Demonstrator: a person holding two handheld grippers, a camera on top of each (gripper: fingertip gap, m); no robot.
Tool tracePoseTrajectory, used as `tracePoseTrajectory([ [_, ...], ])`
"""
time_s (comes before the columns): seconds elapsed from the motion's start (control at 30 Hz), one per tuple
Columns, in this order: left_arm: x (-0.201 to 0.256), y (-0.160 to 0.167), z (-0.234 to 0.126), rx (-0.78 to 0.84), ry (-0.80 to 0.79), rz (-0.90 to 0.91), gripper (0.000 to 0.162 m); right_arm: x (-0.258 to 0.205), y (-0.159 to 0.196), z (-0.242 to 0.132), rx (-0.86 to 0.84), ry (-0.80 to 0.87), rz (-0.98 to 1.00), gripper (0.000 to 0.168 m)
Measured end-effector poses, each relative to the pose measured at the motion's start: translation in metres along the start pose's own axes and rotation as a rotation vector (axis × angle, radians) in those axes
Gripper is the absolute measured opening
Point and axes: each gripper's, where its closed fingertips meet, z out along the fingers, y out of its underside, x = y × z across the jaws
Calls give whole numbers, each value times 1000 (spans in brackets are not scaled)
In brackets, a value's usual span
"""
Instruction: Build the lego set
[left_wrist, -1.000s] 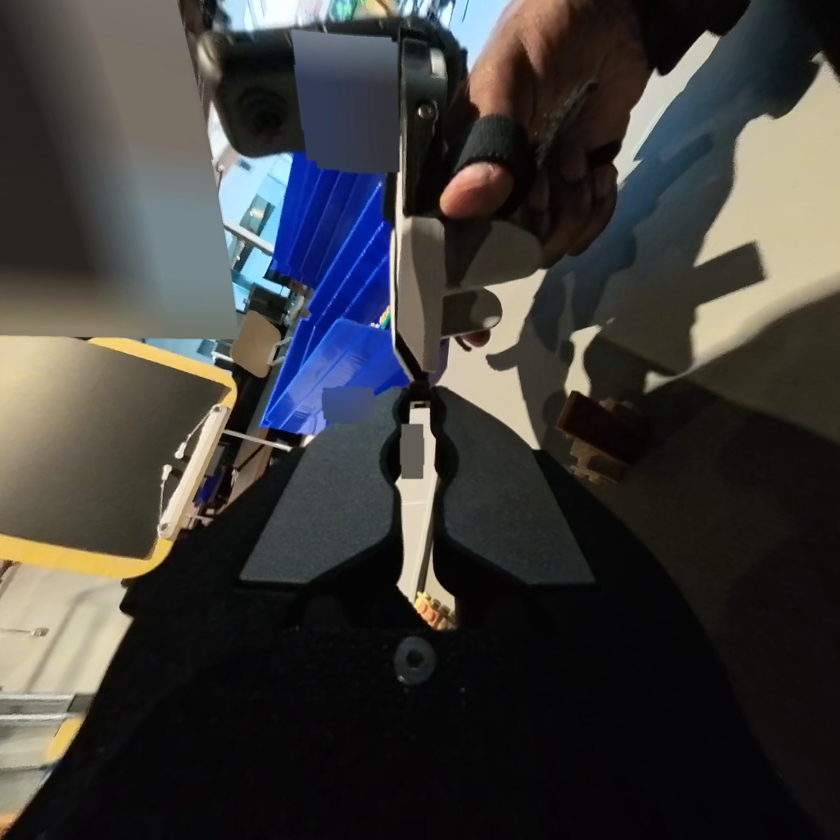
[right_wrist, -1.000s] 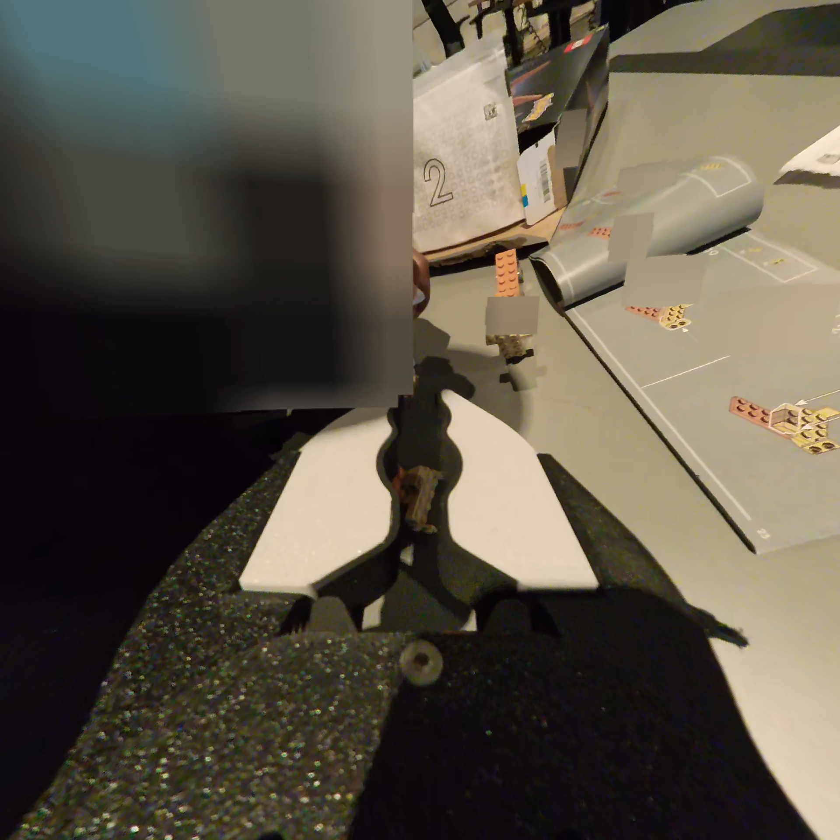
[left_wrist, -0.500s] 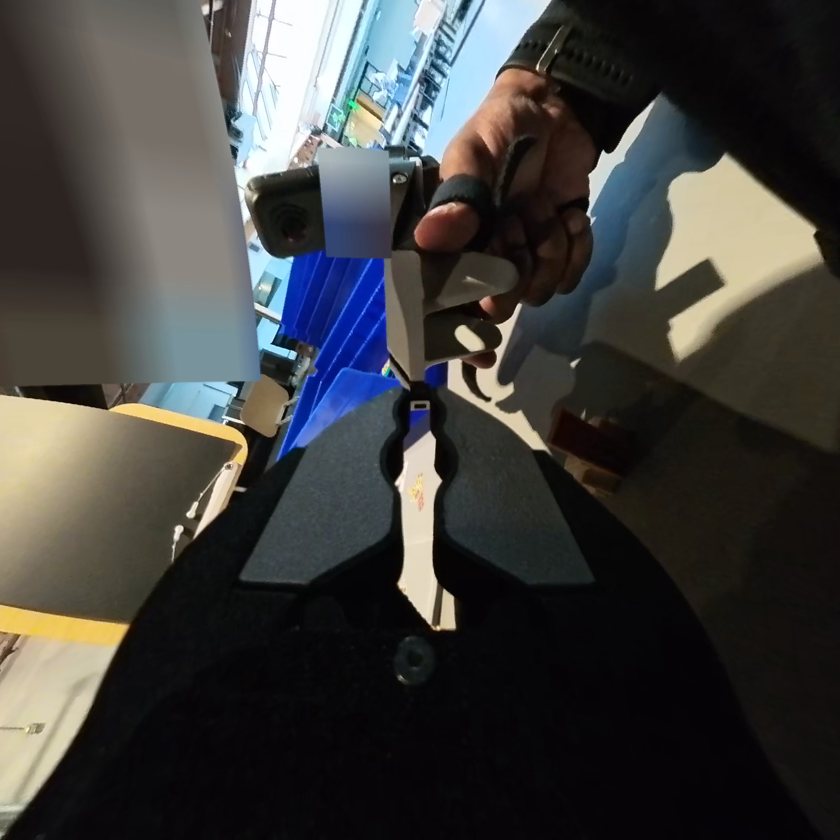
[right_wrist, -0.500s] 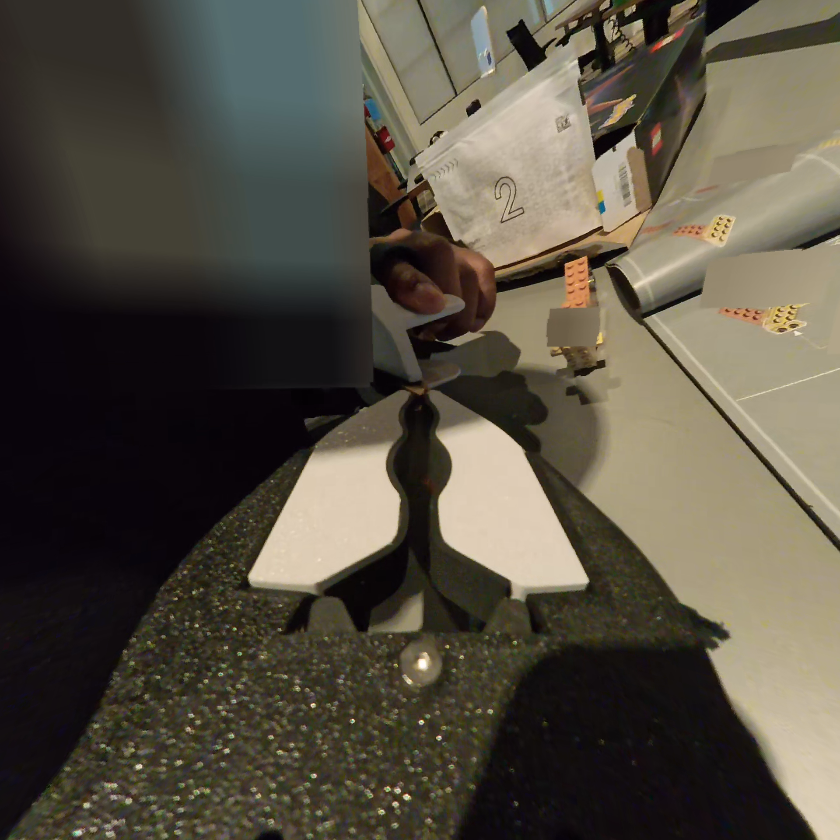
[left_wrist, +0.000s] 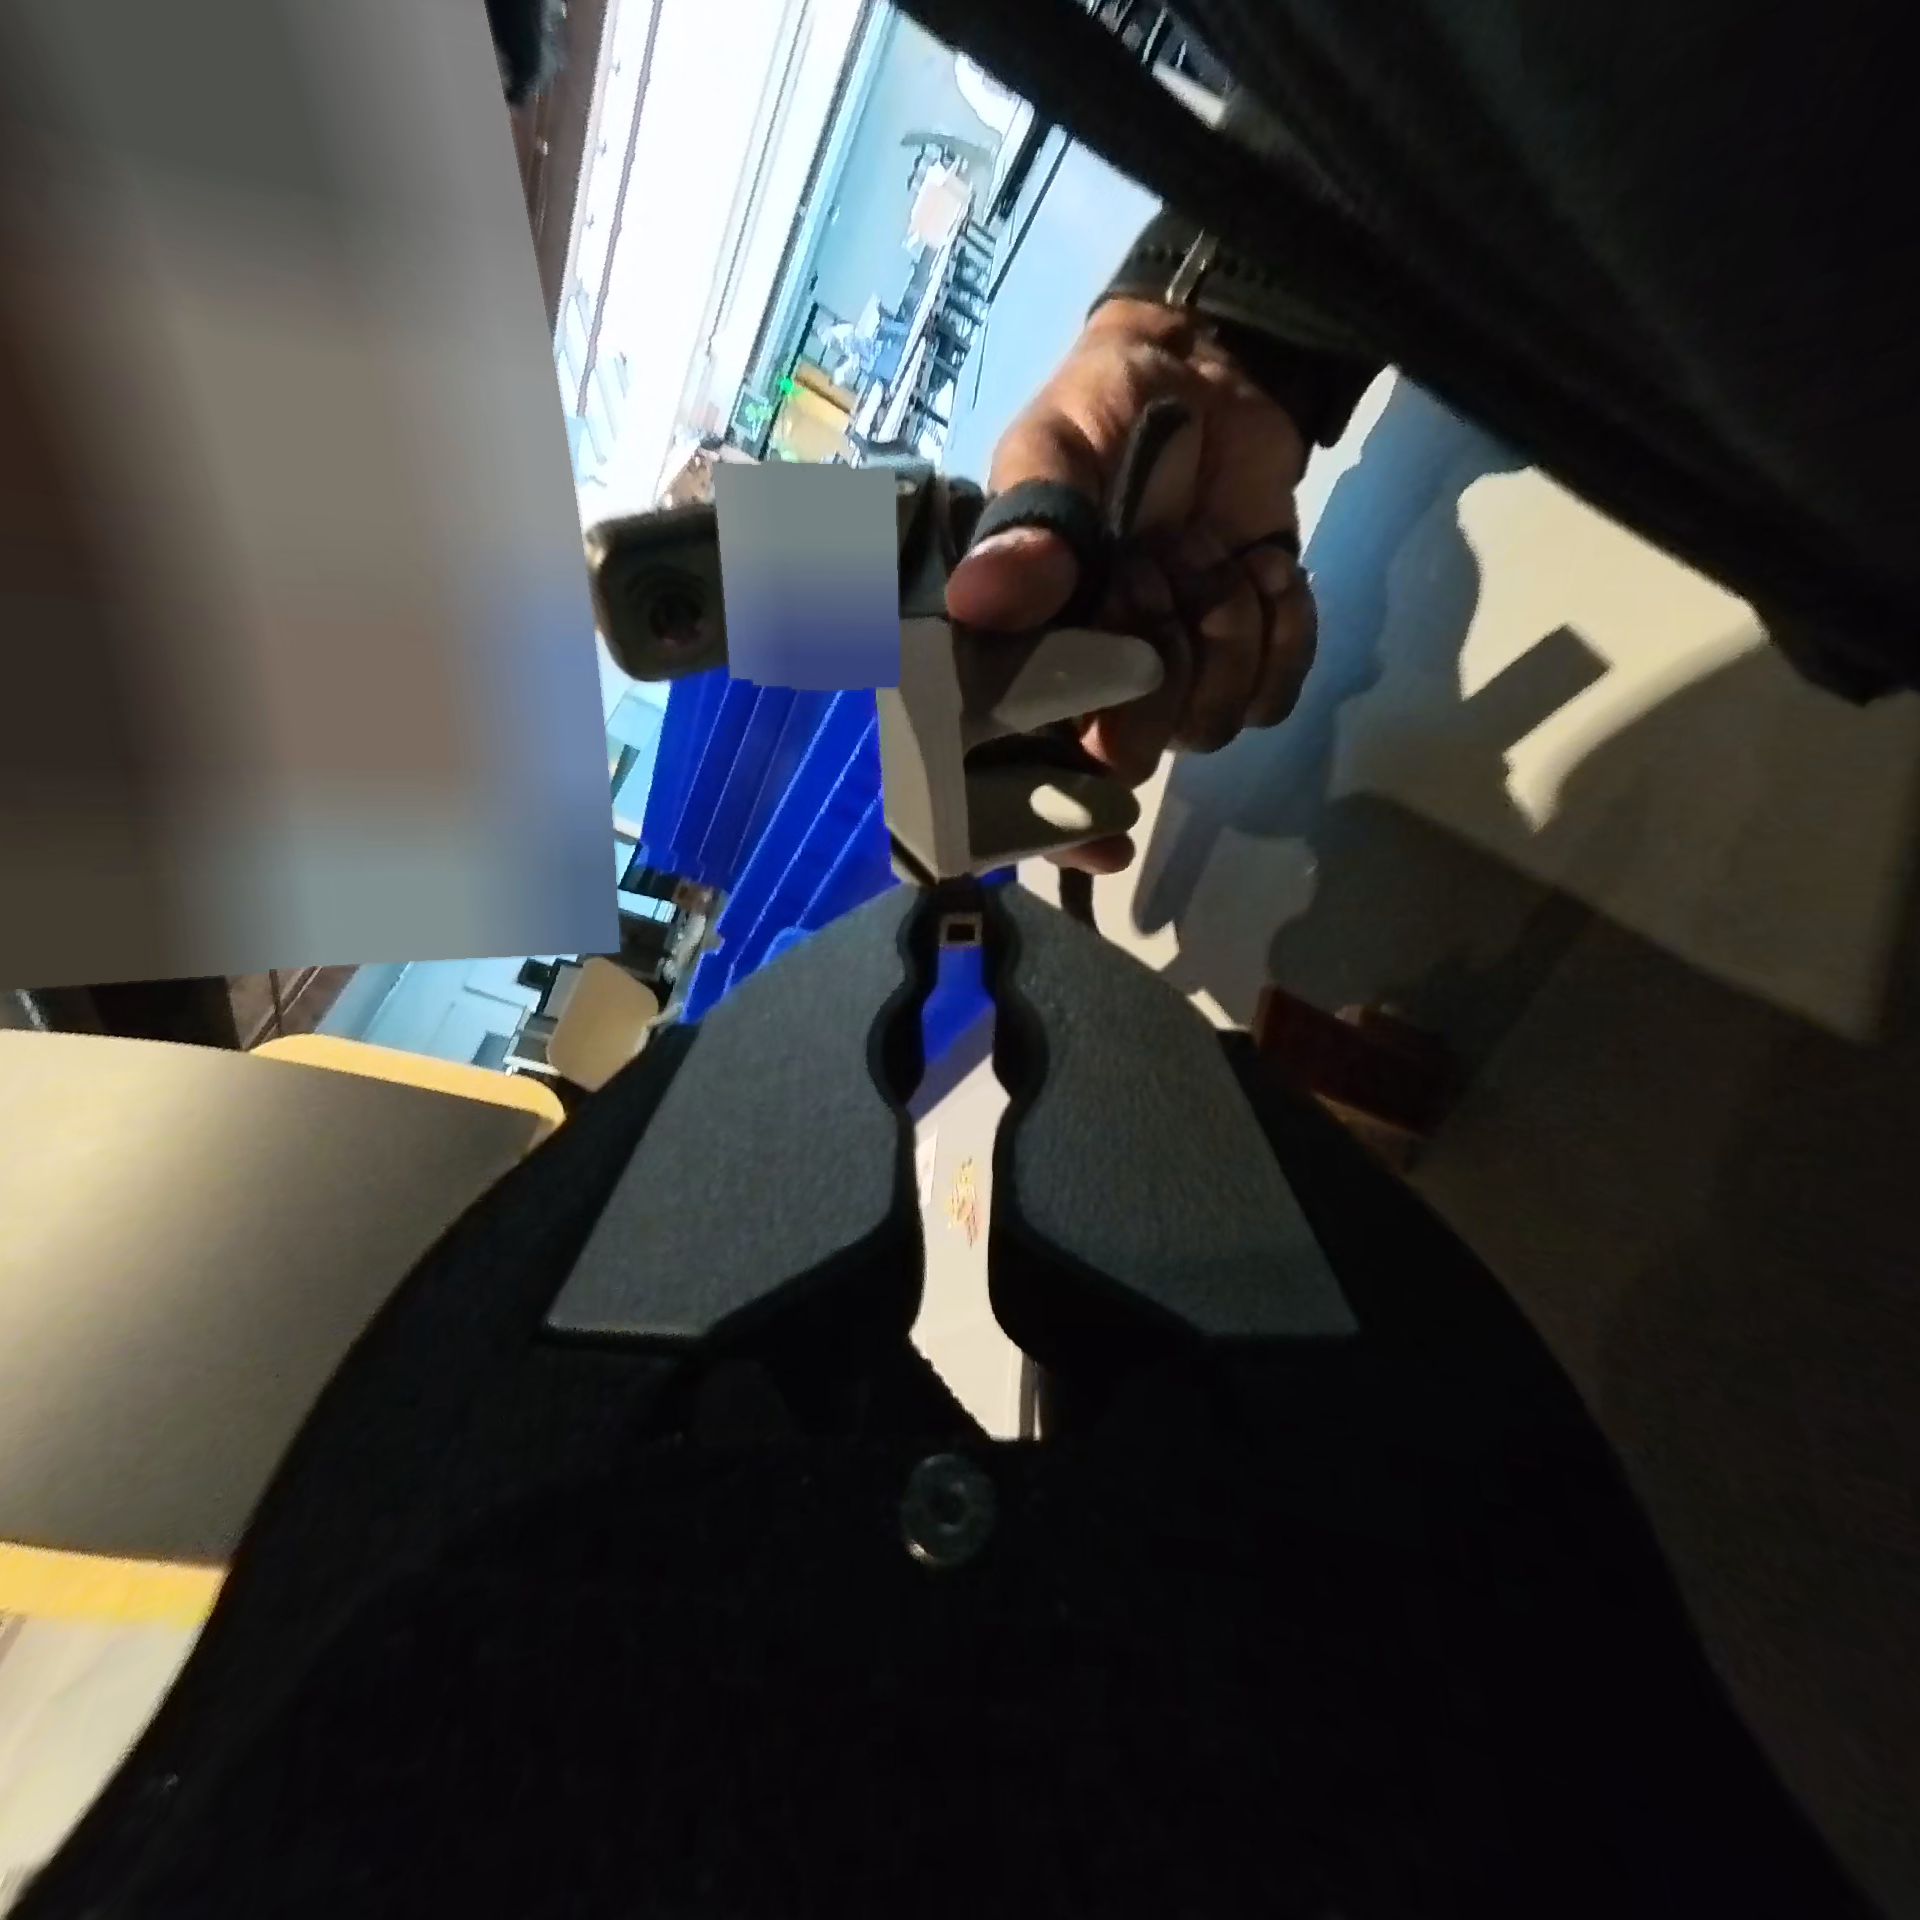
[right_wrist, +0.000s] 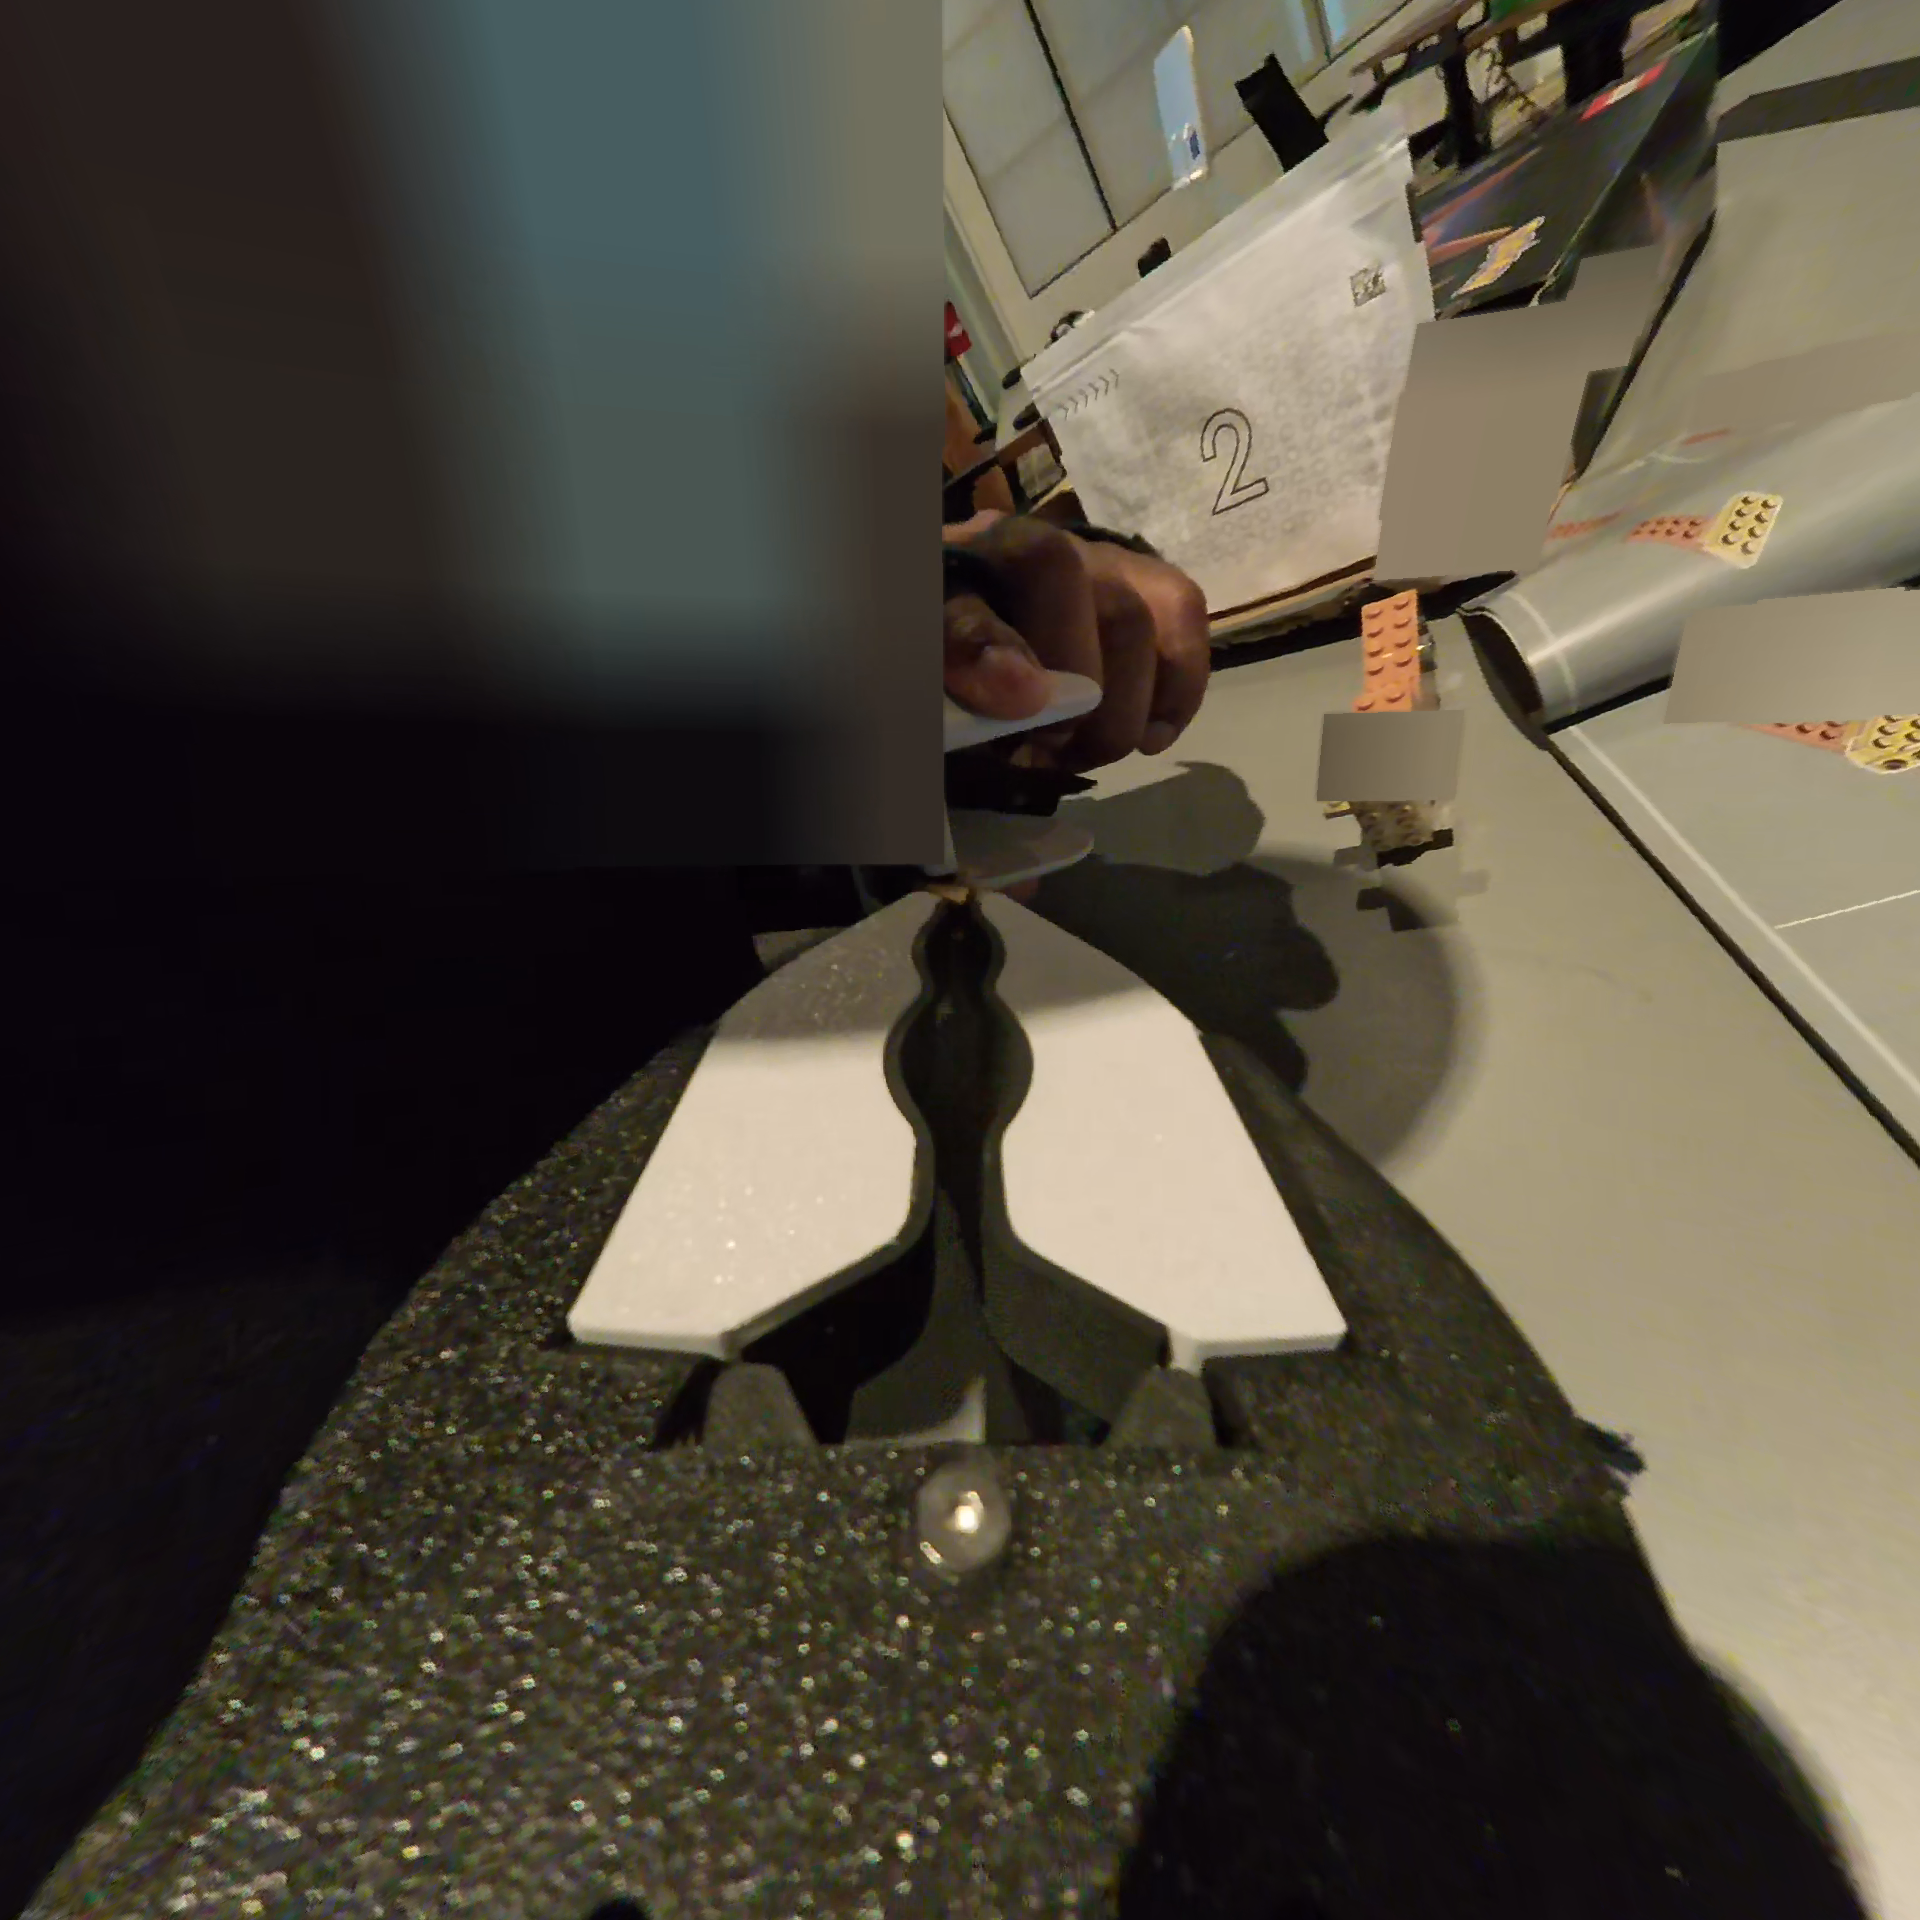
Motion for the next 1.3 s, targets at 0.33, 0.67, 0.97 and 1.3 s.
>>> tracePoseTrajectory([
  [0.33,0,-9,0,74,33,2,7,-8,1,-1,-13,-58,4,2],
  [0.67,1,-13,2,113,42,14,7,-12,2,-3,-18,-92,14,2],
  [0.97,3,-16,2,139,52,16,7,-15,4,-3,-31,-106,5,3],
  [1.3,8,-13,4,112,46,-12,7,-14,3,-2,20,-80,18,18],
])
